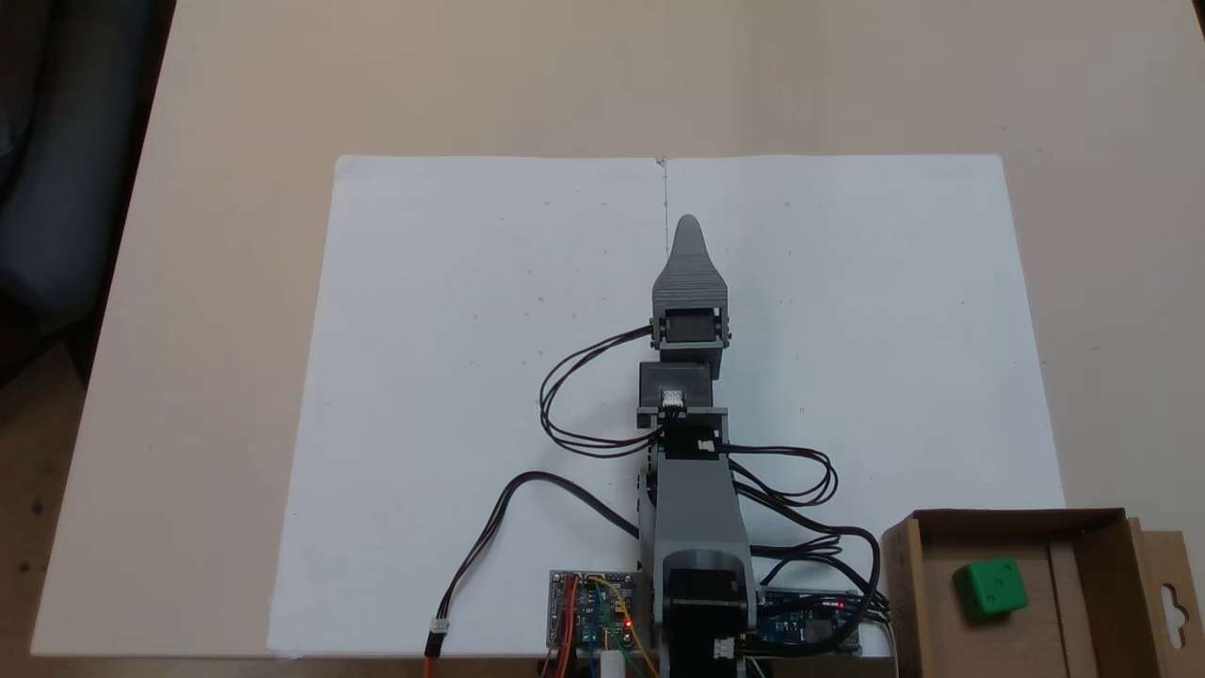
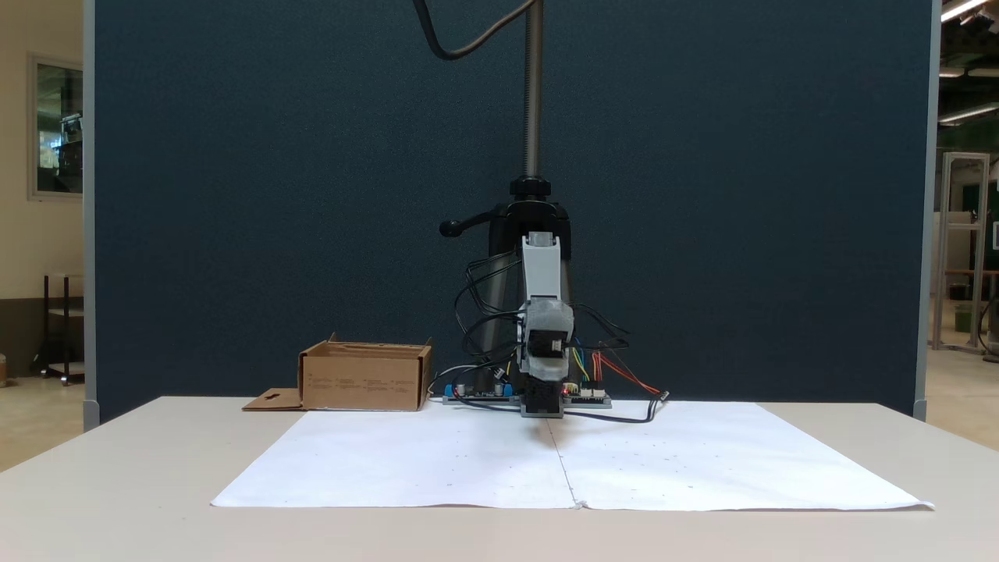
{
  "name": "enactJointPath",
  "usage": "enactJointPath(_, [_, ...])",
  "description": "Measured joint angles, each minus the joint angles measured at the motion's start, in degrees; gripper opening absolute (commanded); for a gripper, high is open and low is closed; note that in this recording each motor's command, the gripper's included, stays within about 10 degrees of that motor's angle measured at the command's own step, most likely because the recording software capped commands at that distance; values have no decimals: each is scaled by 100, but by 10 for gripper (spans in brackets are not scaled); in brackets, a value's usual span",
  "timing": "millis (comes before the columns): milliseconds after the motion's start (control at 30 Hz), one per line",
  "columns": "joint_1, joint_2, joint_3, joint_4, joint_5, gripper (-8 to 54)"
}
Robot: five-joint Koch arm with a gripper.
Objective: Grasp a green dice and put it in the bin.
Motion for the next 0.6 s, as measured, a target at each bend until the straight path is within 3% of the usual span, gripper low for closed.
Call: enactJointPath(600, [26, 0, 0, -2004, 0, 450])
